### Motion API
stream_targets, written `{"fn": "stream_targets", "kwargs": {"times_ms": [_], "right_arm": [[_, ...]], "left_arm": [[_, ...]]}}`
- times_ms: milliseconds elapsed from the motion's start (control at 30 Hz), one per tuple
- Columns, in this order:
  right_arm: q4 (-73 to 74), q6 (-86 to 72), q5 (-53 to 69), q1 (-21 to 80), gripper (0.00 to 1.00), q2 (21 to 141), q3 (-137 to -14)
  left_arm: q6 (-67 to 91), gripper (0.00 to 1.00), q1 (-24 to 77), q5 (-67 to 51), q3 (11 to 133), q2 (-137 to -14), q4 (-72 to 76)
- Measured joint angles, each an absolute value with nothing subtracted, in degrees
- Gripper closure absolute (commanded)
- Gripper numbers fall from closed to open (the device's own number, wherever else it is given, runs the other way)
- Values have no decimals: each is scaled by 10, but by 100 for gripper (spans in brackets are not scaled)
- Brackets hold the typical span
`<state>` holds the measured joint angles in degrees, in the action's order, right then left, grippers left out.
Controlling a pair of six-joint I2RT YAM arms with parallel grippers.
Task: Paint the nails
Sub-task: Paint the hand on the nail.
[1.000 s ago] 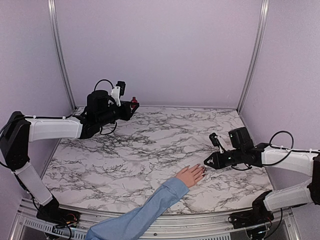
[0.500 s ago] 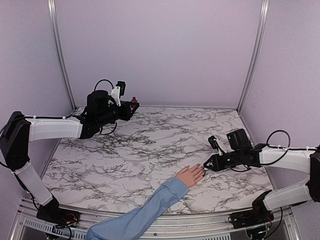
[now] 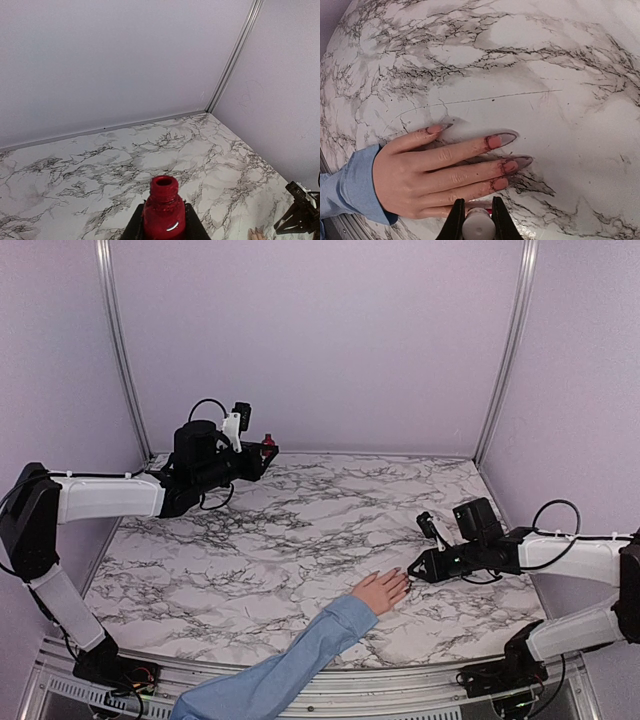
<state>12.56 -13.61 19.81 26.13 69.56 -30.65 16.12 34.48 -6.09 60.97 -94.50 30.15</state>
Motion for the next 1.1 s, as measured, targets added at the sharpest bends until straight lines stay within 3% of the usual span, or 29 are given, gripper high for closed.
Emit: {"fn": "stream_targets", "kwargs": {"times_ms": [1100], "right_arm": [[139,-155,151,248,100,703,-307]], "left_arm": [[161,100,345,-60,610,-945,302]]}}
